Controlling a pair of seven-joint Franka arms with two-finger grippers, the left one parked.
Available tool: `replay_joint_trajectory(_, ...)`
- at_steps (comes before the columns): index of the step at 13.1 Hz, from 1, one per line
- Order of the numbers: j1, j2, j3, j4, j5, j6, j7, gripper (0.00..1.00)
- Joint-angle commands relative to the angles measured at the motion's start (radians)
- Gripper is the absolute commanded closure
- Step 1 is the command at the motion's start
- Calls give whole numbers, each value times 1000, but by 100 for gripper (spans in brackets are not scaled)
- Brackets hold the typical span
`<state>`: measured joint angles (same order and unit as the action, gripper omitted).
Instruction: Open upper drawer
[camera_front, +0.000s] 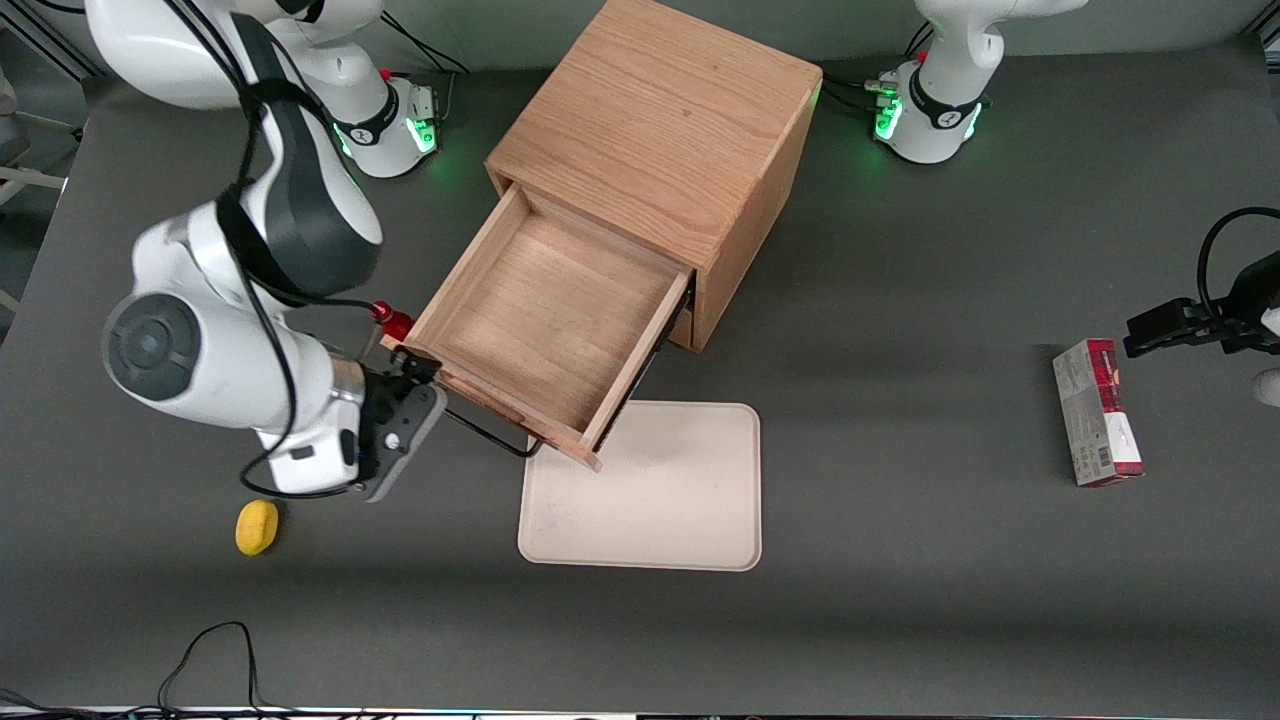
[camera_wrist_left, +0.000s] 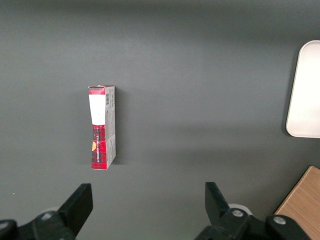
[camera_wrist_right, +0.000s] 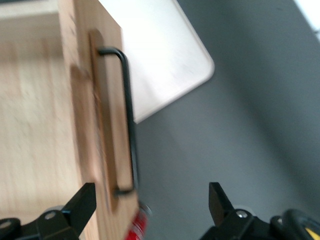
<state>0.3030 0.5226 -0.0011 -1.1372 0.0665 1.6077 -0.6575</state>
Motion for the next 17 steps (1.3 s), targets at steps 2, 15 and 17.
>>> replay_joint_trajectory(2,-4,-128,-63,-109,-76,-44,-24,0)
replay_joint_trajectory(15,2,-599,-273,-670,-2,63,486,0)
replay_joint_trajectory(17,2,-619,-284,-661,-4,22,490,0)
